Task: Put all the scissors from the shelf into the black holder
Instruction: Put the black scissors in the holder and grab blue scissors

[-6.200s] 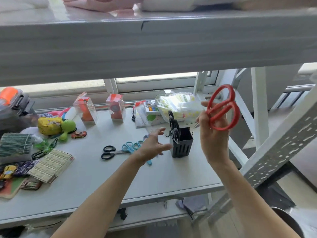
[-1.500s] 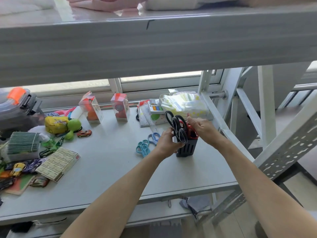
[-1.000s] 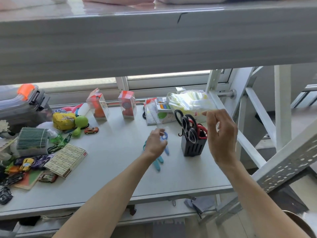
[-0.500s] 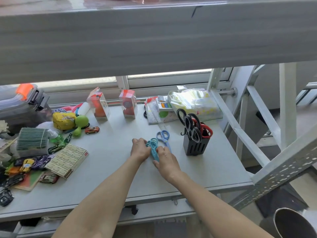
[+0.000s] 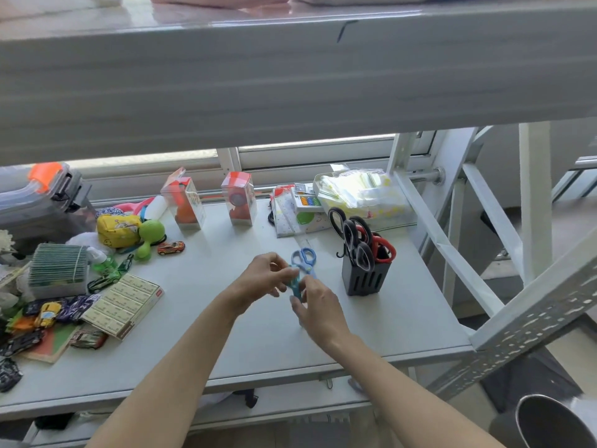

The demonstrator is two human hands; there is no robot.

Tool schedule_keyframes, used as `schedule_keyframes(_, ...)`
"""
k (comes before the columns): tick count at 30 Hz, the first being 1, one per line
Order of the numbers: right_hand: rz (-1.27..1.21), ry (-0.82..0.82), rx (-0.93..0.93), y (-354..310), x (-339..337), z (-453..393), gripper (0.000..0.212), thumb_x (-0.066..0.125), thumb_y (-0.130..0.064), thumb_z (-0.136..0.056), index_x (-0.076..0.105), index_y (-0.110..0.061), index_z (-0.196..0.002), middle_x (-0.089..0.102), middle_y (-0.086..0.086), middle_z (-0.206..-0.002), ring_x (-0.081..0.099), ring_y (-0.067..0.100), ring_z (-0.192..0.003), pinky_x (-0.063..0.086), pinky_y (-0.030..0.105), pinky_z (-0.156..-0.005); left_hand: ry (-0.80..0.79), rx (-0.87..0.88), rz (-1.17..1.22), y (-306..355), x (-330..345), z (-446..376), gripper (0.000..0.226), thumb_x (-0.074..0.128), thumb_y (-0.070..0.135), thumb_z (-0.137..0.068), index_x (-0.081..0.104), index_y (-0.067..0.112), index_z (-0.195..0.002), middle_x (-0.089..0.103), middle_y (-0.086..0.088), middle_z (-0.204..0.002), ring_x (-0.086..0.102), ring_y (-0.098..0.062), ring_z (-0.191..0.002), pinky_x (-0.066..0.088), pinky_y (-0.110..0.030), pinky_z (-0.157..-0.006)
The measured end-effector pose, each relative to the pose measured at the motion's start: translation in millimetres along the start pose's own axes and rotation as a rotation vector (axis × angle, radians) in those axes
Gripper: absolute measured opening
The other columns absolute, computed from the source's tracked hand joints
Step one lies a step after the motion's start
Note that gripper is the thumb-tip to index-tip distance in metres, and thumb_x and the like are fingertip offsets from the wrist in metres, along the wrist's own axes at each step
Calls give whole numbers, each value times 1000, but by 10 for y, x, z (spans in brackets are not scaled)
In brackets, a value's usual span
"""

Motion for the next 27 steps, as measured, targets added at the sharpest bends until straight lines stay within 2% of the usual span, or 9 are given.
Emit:
schedule_keyframes(3,-100,93,-61,65,-211,151,9,57,-10,-90,54,-12,-98,57,-2,-82,53,14,-63,41,20,-58,-65,69,4,222,18,82,38,60,37,-94,64,0,-101,68,-1,-77,60,-6,-62,49,-18,-56)
schedule_keyframes(7,-311,232,-76,187,-597,385,12,59,-10,-91,52,-18,-96,59,4,-72,58,20,-58,52,34,-56,8,104,-15,356,133,13,34,59,30,-95,63,-1,-108,68,-7,-86,60,-6,-60,50,-18,-56)
schedule_keyframes(10,-347,404,-142,256,-964,500,9,57,-19,-91,52,-12,-90,57,6,-71,57,22,-57,52,35,-55,-6,105,-63,380,313,-48,34,60,25,-95,59,2,-119,65,-9,-99,63,-10,-67,52,-15,-56)
schedule_keyframes(12,-355,537,-150,317,-1234,524,18,54,-24,-91,55,-6,-90,58,3,-73,57,14,-60,53,27,-58,-32,107,-82,391,452,-85,41,62,23,-94,54,6,-130,62,-10,-114,64,-12,-73,53,-15,-57)
schedule_keyframes(16,-361,738,-49,491,-1721,339,10,57,-16,-93,58,-7,-98,60,-3,-78,59,7,-67,49,11,-67,-31,109,-98,377,729,-186,66,68,16,-89,37,13,-147,50,-15,-137,66,-18,-85,56,-18,-61)
schedule_keyframes(19,-329,687,10,585,-1894,55,10,61,-13,-93,62,-6,-100,64,0,-81,61,-4,-69,46,5,-68,-3,127,-140,372,892,-282,80,74,15,-84,31,18,-151,43,-14,-143,62,-26,-109,57,-20,-62)
schedule_keyframes(21,-266,606,23,628,-1907,-136,10,63,-15,-92,62,-8,-99,66,-1,-82,62,-5,-70,50,9,-71,18,140,-165,362,963,-348,83,77,18,-81,32,22,-150,42,-13,-143,57,-28,-118,59,-23,-61)
schedule_keyframes(24,-200,439,25,689,-1831,-370,8,63,-19,-92,61,-12,-96,70,3,-84,69,13,-74,59,31,-75,67,166,-250,360,1028,-378,81,77,30,-76,36,24,-145,46,-11,-141,57,-31,-118,62,-39,-77)
schedule_keyframes(27,-111,278,22,695,-1743,-490,9,61,-20,-92,61,-11,-92,71,6,-83,67,20,-74,52,22,-68,104,186,-281,343,1076,-387,76,75,35,-74,40,23,-140,53,-11,-135,59,-30,-114,56,-50,-89)
Point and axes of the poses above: each hand's wrist, its own z-axis away from the middle knuckle, its own x-axis out of the palm, y = z × x, the point moved 2 cm from there along -z, towards the middle knuckle
